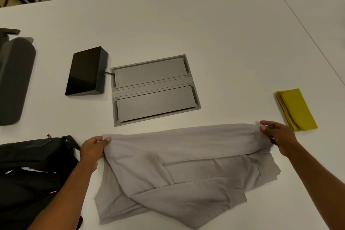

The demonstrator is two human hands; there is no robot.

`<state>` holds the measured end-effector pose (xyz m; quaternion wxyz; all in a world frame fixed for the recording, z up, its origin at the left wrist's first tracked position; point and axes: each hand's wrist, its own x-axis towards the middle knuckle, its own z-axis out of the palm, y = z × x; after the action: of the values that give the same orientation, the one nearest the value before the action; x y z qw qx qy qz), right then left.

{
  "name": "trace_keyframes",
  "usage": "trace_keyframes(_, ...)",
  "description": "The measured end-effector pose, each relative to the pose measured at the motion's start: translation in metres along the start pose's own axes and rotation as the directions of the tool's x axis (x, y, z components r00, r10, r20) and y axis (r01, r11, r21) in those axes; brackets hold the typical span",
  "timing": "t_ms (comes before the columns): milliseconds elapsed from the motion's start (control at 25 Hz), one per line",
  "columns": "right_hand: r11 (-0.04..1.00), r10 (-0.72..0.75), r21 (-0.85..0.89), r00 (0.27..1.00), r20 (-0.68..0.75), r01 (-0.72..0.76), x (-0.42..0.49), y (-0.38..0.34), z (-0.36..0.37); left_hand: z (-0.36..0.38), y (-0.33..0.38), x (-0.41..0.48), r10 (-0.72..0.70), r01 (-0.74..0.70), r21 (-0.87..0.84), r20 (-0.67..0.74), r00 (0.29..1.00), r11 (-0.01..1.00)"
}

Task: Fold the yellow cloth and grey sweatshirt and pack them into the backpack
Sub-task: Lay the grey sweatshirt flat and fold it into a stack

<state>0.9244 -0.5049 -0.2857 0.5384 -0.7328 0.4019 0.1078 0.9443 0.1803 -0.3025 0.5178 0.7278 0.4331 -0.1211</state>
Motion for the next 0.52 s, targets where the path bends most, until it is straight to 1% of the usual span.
trace_keyframes(40, 0.996, -0.052, -0.067, 0.999, 0.015, 0.053, 0.001, -0.001, 0.0, 0.0, 0.001, 0.0, 0.078, -0.076, 0.111, -0.019, 0.997, 0.991)
trace_keyframes(80, 0.982, -0.112, -0.149, 0.992, 0.05, 0.119, 0.001, -0.005, -0.002, -0.002, 0.003, 0.0, 0.193, -0.186, 0.234, -0.005, 0.981, 0.954)
trace_keyframes(120, 0.953, -0.166, -0.241, 0.981, 0.098, 0.185, 0.002, -0.009, -0.003, -0.004, 0.003, 0.002, 0.314, -0.31, 0.35, 0.047, 0.948, 0.884)
trace_keyframes(160, 0.914, -0.199, -0.33, 0.969, 0.144, 0.236, 0.005, -0.012, -0.005, -0.006, 0.004, 0.006, 0.405, -0.418, 0.444, 0.128, 0.905, 0.793)
trace_keyframes(200, 0.873, -0.222, -0.402, 0.959, 0.176, 0.276, 0.009, -0.015, -0.006, -0.009, 0.003, 0.011, 0.455, -0.493, 0.513, 0.208, 0.866, 0.703)
trace_keyframes(240, 0.833, -0.235, -0.467, 0.954, 0.188, 0.297, 0.012, -0.017, -0.006, -0.011, 0.003, 0.014, 0.474, -0.535, 0.563, 0.266, 0.839, 0.63)
trace_keyframes(280, 0.793, -0.243, -0.526, 0.951, 0.19, 0.308, 0.016, -0.018, -0.007, -0.012, 0.003, 0.019, 0.473, -0.547, 0.609, 0.298, 0.829, 0.574)
trace_keyframes(360, 0.725, -0.268, -0.612, 0.948, 0.172, 0.316, 0.02, -0.021, -0.003, -0.013, 0.006, 0.022, 0.45, -0.511, 0.692, 0.291, 0.844, 0.51)
trace_keyframes(440, 0.685, -0.287, -0.667, 0.95, 0.124, 0.294, 0.021, -0.021, 0.002, -0.014, 0.008, 0.021, 0.413, -0.434, 0.744, 0.232, 0.881, 0.507)
trace_keyframes(520, 0.699, -0.285, -0.67, 0.957, 0.06, 0.25, 0.019, -0.02, 0.009, -0.015, 0.009, 0.016, 0.382, -0.377, 0.75, 0.179, 0.907, 0.543)
